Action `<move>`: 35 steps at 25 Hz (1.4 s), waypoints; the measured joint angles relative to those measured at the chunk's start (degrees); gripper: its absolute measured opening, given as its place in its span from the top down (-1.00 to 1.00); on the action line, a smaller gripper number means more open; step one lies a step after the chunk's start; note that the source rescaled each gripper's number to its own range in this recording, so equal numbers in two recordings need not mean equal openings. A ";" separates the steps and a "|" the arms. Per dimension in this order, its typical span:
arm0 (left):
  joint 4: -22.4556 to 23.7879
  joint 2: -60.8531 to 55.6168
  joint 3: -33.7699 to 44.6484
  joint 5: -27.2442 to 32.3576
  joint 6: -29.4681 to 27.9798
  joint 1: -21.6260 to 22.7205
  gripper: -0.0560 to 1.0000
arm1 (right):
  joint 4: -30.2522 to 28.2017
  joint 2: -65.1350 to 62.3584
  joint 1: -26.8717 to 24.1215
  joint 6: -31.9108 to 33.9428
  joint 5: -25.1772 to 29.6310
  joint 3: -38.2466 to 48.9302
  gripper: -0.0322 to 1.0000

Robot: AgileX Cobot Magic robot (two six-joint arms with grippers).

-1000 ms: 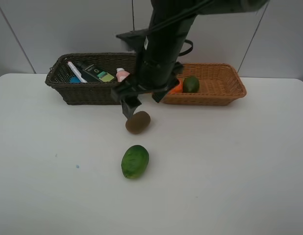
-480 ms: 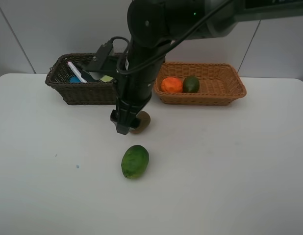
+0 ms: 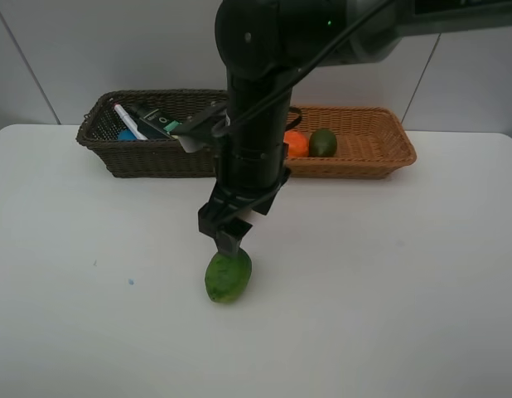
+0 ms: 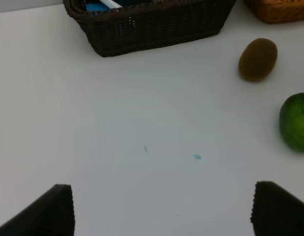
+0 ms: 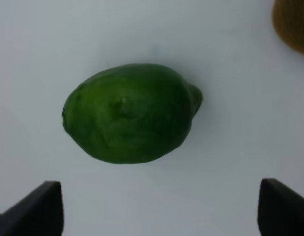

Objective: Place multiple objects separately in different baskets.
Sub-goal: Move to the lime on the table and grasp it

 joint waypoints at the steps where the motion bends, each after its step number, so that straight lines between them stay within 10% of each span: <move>1: 0.00 0.00 0.00 0.00 0.00 0.00 -0.93 | -0.54 0.00 0.00 7.77 0.41 0.00 -0.97; 5: 0.00 0.00 0.00 0.00 0.00 0.00 -0.93 | -6.10 0.00 0.00 32.12 0.88 0.00 -0.96; 13: 0.00 0.00 0.00 0.00 0.00 0.00 -0.93 | -3.30 0.00 -3.79 55.17 -1.45 0.00 -0.96; 25: 0.00 0.00 0.00 0.00 0.00 0.00 -0.93 | 5.96 0.00 -2.10 62.58 -4.32 6.90 -0.99; 35: 0.00 0.00 0.00 0.00 0.00 0.00 -0.93 | 9.61 0.00 0.77 62.68 -19.88 10.09 -1.00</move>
